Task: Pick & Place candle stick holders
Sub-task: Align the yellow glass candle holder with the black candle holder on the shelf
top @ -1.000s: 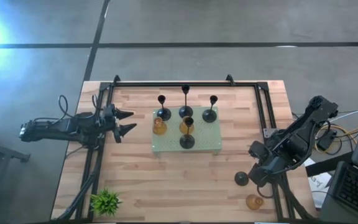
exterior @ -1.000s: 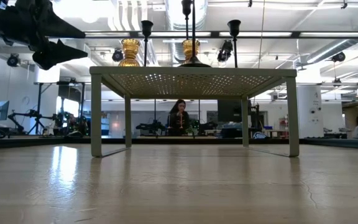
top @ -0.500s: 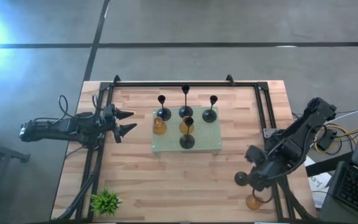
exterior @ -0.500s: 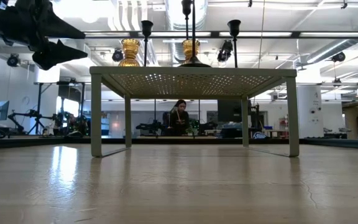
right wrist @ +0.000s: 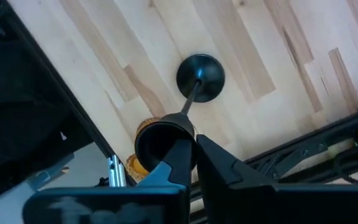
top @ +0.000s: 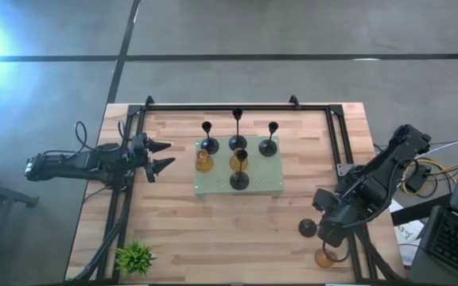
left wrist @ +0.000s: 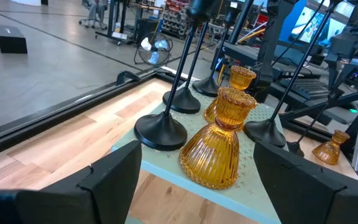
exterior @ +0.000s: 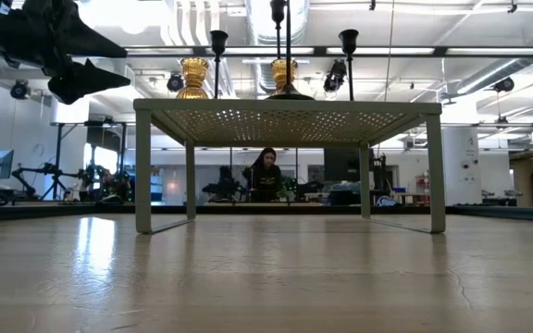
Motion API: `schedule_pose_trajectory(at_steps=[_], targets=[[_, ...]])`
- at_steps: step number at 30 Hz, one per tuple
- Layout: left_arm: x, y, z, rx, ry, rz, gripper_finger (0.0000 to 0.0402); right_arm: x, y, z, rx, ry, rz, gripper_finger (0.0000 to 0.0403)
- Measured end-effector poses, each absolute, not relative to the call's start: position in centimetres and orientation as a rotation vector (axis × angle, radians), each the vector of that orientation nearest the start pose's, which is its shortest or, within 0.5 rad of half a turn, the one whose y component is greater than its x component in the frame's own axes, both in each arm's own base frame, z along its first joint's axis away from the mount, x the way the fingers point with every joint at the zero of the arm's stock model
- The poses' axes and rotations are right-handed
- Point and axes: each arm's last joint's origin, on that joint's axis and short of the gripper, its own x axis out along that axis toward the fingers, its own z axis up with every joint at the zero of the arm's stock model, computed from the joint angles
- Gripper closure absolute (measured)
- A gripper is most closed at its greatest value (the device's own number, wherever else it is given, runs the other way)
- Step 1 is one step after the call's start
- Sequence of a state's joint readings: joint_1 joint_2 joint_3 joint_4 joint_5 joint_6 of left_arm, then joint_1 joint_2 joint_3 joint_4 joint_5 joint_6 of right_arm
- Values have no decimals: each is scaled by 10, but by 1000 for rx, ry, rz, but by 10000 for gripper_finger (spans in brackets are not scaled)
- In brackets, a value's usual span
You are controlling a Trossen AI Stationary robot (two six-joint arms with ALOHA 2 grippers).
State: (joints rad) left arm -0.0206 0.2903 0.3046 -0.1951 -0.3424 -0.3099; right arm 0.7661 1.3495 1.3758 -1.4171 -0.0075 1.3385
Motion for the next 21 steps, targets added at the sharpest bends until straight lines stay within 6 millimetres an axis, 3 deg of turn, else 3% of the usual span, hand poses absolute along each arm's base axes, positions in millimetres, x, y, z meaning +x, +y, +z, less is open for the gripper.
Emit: schedule_pose_trajectory(at_steps=[7, 21], targets=[[105, 8, 225, -274, 128, 346, 87, 178, 143, 334, 557, 1397, -238, 395], [105, 8, 225, -252, 131, 344, 87, 247, 111, 321, 558, 1367, 93, 395]])
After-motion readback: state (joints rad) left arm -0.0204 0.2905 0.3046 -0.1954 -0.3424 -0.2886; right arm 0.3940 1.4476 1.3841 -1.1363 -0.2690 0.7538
